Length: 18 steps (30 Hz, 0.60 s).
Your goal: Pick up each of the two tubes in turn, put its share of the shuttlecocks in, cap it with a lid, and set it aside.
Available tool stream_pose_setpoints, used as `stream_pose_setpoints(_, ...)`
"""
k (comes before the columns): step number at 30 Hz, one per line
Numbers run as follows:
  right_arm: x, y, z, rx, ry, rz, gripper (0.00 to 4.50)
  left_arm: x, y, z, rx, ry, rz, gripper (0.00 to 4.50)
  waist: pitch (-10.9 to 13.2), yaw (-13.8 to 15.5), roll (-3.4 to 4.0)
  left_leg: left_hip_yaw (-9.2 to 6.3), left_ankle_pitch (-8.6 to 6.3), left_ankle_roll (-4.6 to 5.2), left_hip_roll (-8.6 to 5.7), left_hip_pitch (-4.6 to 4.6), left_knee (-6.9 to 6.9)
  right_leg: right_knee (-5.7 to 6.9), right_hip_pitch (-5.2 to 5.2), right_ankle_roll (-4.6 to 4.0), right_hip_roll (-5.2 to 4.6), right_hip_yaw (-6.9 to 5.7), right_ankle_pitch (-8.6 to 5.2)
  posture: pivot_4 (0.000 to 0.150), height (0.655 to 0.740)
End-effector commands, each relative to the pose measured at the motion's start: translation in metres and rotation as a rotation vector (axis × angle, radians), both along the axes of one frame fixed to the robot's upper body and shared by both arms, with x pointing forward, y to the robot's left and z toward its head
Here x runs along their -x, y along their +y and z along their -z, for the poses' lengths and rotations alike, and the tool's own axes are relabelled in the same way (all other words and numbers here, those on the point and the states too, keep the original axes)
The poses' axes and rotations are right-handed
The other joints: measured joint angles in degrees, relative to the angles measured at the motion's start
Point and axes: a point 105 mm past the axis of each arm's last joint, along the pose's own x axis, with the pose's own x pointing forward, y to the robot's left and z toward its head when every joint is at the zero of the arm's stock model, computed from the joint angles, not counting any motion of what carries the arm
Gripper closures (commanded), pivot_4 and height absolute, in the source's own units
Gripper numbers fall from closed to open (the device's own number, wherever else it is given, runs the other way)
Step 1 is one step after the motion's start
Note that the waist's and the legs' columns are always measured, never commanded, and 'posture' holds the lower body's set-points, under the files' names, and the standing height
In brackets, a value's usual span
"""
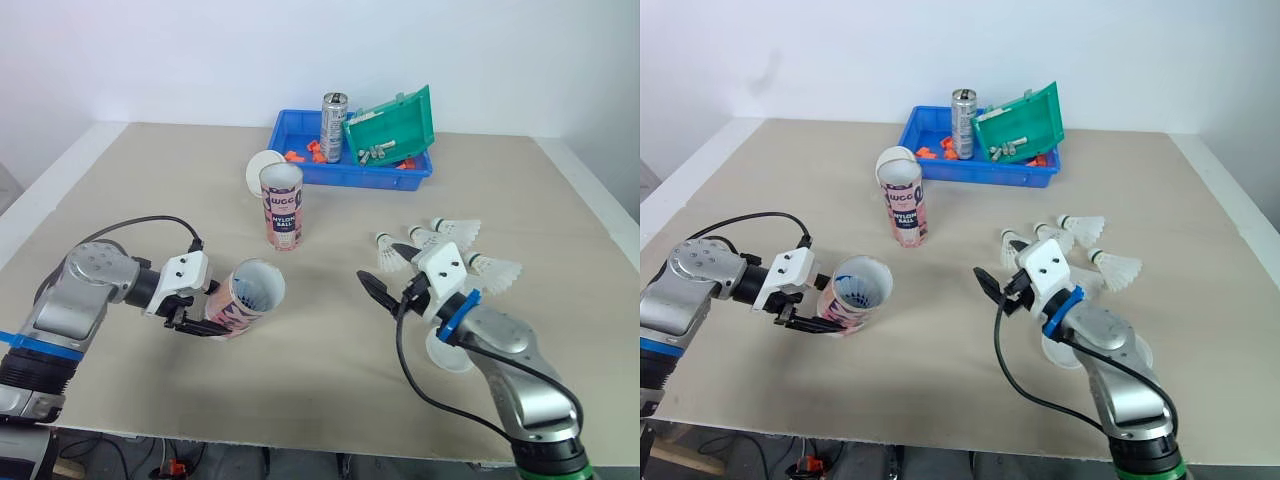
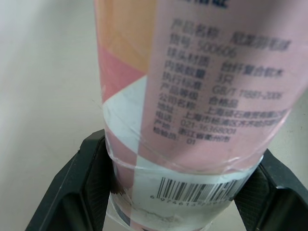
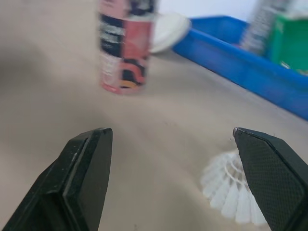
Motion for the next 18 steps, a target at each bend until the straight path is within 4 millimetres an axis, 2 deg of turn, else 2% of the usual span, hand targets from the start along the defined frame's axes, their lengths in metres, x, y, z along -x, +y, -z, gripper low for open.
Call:
stream_pose_setpoints(1, -0.001, 0.005, -0.004, -0.015, -0.016, 0.043, 0.19, 0.006, -0.003, 0.018, -0.036, 0.059, 0.022, 1.58, 0.0, 0.01, 0.0, -0.01, 0.0, 0.0, 0.0, 0.0, -0.01, 0.0, 0.0, 0.0, 0.0, 0.0, 0.0, 0.15, 0.7061)
stream_pose_setpoints(5, -0.007, 0.006, 0.009, -0.046, 0.043, 0.085, 0.19, 0.007, -0.002, 0.018, -0.042, 0.056, 0.023, 1.58, 0.0, 0.01, 0.0, -0.01, 0.0, 0.0, 0.0, -0.02, -0.04, -0.01, 0.0, 0.01, 0.0, 0.0, -0.03, 0.15, 0.7061)
stream_pose_setpoints(9, -0.017, 0.0, 0.019, -0.04, 0.074, 0.138, 0.19, 0.007, -0.002, 0.018, -0.042, 0.052, 0.02, 1.58, 0.0, 0.0, 0.0, -0.01, 0.0, 0.0, -0.01, -0.03, -0.04, -0.02, 0.0, 0.01, 0.0, 0.0, -0.03, 0.15, 0.7061)
stream_pose_setpoints(18, -0.048, -0.006, 0.028, 0.0, 0.088, 0.19, 0.19, 0.007, -0.001, 0.017, -0.042, 0.047, 0.017, 1.58, 0.0, -0.05, 0.0, -0.02, 0.0, 0.0, -0.01, -0.03, -0.04, -0.02, -0.01, 0.02, 0.01, -0.01, -0.03, 0.15, 0.7061)
